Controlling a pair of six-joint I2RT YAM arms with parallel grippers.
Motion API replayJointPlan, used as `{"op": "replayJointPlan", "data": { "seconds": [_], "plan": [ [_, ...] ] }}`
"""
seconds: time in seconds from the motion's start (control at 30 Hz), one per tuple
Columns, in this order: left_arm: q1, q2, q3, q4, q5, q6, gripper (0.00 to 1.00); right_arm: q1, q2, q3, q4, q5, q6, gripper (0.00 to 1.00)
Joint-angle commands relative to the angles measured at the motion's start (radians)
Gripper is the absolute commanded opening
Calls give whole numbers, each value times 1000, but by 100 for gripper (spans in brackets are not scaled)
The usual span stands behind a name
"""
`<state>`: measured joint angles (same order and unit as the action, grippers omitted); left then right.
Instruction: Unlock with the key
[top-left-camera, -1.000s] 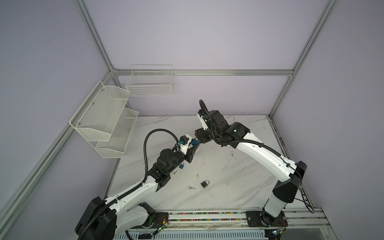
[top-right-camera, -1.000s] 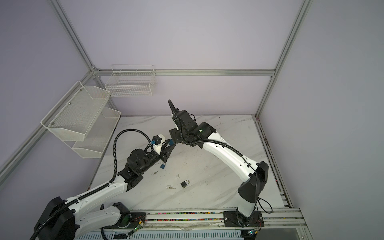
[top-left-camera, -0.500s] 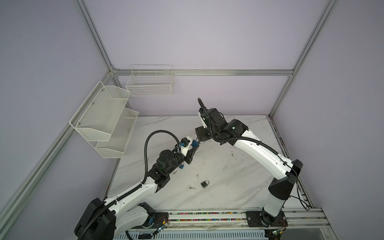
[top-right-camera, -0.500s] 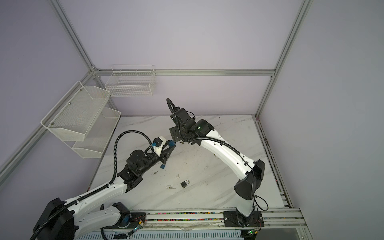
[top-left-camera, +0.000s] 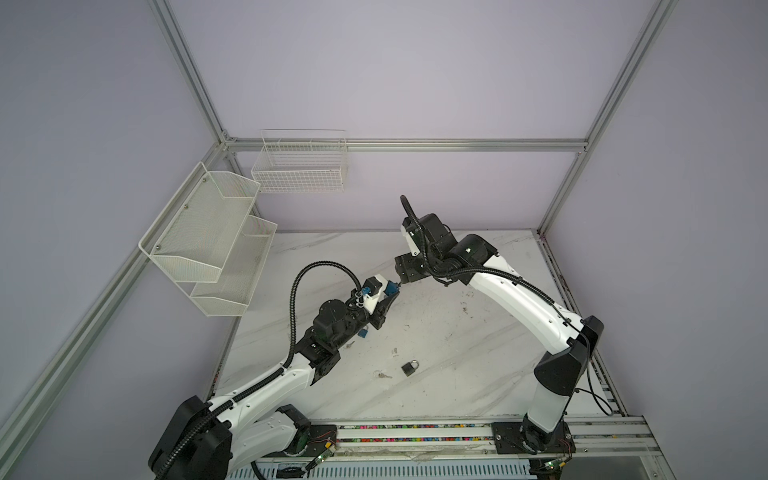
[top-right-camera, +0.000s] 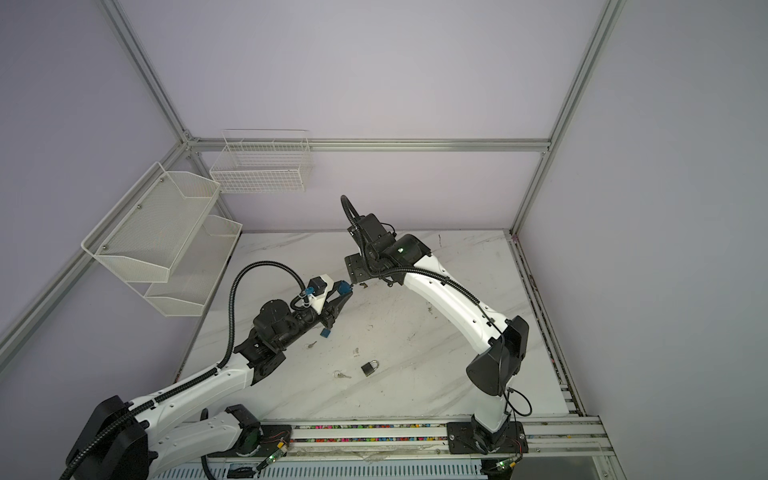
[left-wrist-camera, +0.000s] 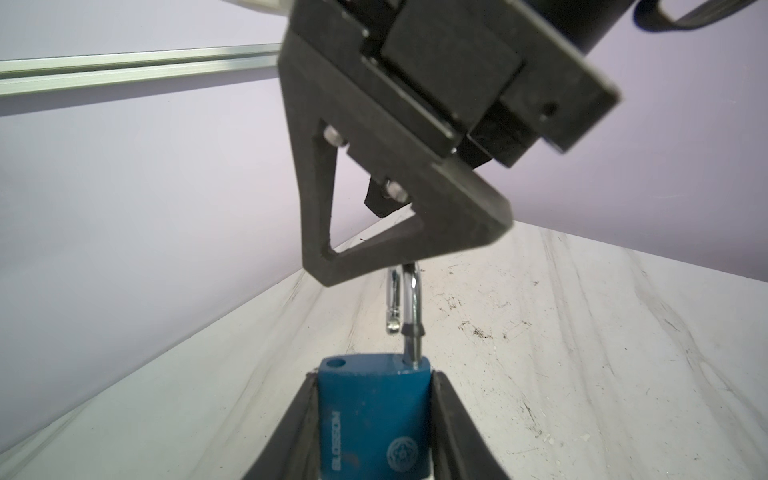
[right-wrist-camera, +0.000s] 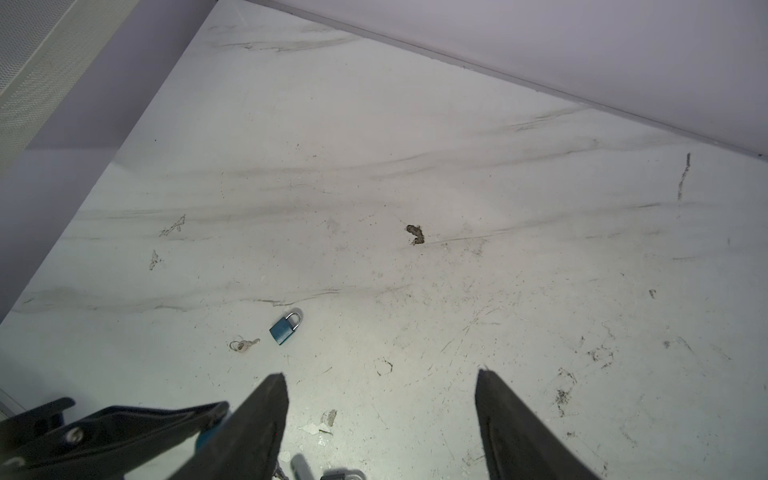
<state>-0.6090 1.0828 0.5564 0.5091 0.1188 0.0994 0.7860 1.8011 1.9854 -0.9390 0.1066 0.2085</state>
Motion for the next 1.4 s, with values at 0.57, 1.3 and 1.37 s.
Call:
{"op": "replayJointPlan", "data": {
  "seconds": [0.57,1.3,1.37],
  "plan": [
    [3,-25,-33,141,11,-5,0,-35,-140,-83,-37,-11,-47,74],
    [3,11,-10,182,23,-31,0,-42,-134,-123,-9,-141,-98,75],
    [3,12,-13,191,19,-34,0,-42,-145,-136,-11,-164,-105,75]
  ]
}}
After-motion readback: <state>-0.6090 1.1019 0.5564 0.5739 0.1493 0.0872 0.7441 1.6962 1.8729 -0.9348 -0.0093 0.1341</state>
